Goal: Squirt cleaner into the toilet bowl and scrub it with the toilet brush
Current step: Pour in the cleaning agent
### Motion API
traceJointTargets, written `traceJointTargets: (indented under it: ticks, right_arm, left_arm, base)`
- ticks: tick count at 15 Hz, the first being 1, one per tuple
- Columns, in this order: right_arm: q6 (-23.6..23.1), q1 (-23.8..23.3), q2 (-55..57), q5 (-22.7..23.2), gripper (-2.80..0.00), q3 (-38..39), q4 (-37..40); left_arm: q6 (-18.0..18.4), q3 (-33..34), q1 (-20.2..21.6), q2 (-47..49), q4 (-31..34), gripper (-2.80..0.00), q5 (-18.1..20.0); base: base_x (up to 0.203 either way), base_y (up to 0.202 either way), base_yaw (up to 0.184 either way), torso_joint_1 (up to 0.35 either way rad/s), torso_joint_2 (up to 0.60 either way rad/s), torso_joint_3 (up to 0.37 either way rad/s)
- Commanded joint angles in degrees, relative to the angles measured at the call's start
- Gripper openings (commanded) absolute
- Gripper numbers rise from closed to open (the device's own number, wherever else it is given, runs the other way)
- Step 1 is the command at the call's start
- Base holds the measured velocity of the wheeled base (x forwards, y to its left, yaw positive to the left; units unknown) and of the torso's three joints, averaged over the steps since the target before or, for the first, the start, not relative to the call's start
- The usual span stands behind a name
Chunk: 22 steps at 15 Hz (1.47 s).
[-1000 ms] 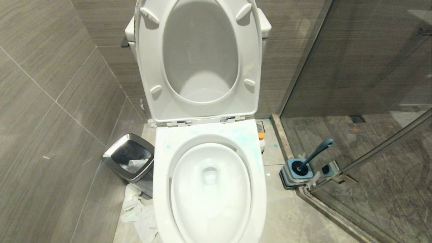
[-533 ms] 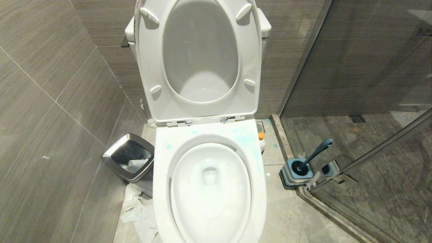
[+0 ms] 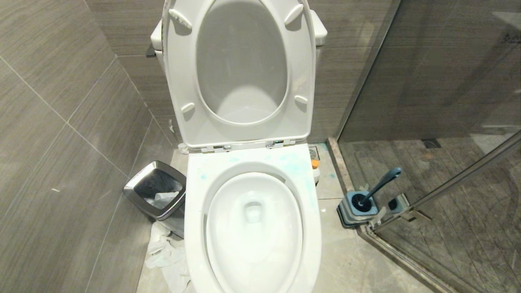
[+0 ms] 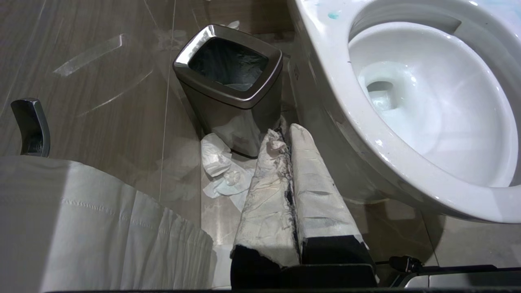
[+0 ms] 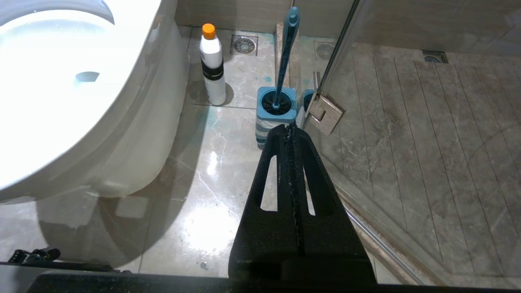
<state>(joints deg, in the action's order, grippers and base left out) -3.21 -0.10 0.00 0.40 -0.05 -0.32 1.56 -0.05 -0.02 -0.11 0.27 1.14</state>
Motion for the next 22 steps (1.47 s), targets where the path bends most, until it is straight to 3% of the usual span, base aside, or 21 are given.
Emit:
traceJointTargets:
  ticks: [1, 16, 22]
  right_arm:
    - [-0.05, 0.01, 0.09, 0.04, -2.8, -0.04, -0.04]
    - [-0.05, 0.01, 0.09, 0.04, -2.8, 0.04, -0.04]
    - [-0.05, 0.01, 0.09, 0.04, -2.8, 0.04, -0.04]
  left_arm:
    - [0.02, -0.04, 0.02, 0.11, 0.0, -2.8, 0.0]
    - [0.37, -0.04, 0.02, 0.11, 0.08, -2.8, 0.09]
    - [0.39, -0.13, 0.02, 0.2, 0.27, -2.8, 0.01]
  base:
    - [0.0, 0.0, 0.0, 0.0, 0.0, 0.0]
    - [0.0, 0.0, 0.0, 0.0, 0.0, 0.0]
    - [0.0, 0.0, 0.0, 0.005, 0.0, -0.146]
